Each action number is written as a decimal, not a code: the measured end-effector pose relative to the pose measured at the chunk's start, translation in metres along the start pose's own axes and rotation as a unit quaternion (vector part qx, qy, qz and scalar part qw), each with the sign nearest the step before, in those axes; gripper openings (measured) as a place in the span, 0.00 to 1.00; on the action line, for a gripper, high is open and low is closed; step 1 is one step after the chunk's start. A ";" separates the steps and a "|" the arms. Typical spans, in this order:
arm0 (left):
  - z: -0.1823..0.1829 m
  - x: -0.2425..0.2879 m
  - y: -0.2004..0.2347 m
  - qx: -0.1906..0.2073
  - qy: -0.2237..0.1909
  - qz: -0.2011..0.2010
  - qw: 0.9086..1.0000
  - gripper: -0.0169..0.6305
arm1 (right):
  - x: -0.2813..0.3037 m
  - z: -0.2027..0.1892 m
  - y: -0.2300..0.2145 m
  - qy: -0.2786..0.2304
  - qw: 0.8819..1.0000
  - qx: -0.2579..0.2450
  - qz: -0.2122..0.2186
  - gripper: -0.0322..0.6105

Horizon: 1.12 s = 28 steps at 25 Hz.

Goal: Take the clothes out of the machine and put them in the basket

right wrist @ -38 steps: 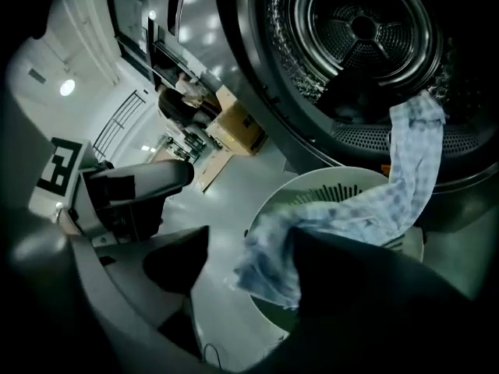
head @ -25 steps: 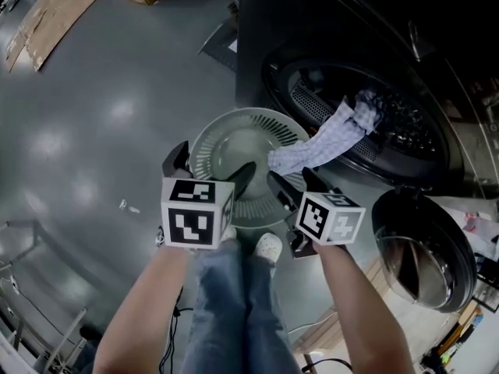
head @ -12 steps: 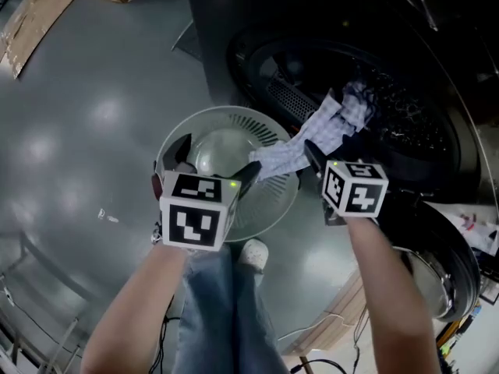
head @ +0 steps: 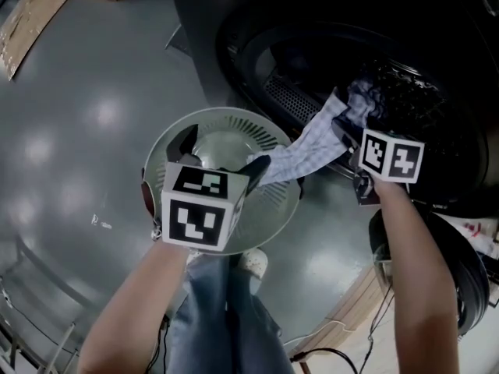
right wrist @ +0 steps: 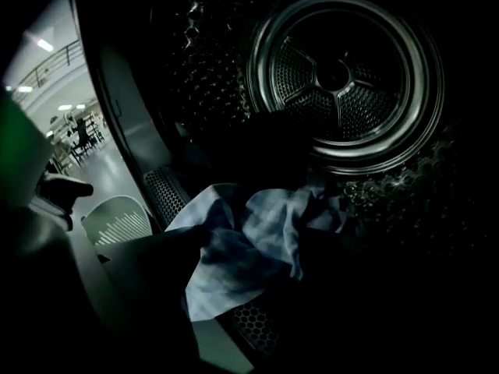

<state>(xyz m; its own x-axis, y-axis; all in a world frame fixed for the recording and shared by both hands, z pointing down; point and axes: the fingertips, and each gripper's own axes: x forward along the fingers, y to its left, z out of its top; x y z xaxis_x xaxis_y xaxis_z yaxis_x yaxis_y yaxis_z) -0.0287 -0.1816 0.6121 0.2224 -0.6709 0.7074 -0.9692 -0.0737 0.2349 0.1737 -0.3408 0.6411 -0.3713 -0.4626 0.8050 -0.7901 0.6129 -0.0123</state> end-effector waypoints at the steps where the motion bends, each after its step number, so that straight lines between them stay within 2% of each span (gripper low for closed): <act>1: -0.001 0.001 0.000 -0.002 0.001 0.000 1.000 0.90 | 0.001 -0.001 0.000 0.007 1.000 0.015 0.015 0.65; 3: -0.003 0.001 0.000 -0.005 0.003 0.002 1.000 0.90 | 0.003 -0.003 0.003 0.018 0.998 0.036 0.038 0.64; 5: -0.005 0.001 -0.001 -0.006 0.005 0.003 1.000 0.90 | 0.003 -0.003 0.011 0.022 0.997 0.039 0.061 0.56; 6: -0.005 0.000 -0.002 -0.006 0.007 0.002 1.000 0.90 | 0.002 -0.002 0.015 0.019 0.997 0.036 0.068 0.45; 8: -0.005 -0.001 -0.004 -0.005 0.008 0.003 1.000 0.90 | -0.001 0.001 0.016 0.004 0.998 0.026 0.056 0.33; 9: -0.005 -0.002 -0.004 -0.005 0.008 0.003 1.000 0.90 | -0.003 0.002 0.015 -0.003 0.999 0.021 0.042 0.16; 10: -0.004 -0.004 -0.005 -0.005 0.007 0.004 1.000 0.90 | -0.005 0.001 0.013 -0.006 0.999 0.015 0.028 0.11; 15: -0.003 -0.015 -0.009 0.001 0.008 0.004 1.000 0.90 | -0.018 0.005 0.021 -0.009 0.999 -0.042 -0.013 0.10; 21: 0.004 -0.043 -0.009 0.000 0.012 0.009 1.000 0.90 | -0.044 0.005 0.037 -0.009 0.998 -0.058 -0.002 0.10; 28: 0.025 -0.084 -0.003 0.003 0.004 0.015 1.000 0.90 | -0.077 0.019 0.080 -0.013 0.997 -0.066 0.026 0.10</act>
<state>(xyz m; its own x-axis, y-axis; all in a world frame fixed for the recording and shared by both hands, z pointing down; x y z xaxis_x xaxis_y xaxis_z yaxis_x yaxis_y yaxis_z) -0.0474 -0.1434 0.5356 0.1938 -0.6672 0.7192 -0.9761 -0.0575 0.2097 0.1297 -0.2679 0.5668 -0.4243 -0.4438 0.7893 -0.6992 0.7145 0.0259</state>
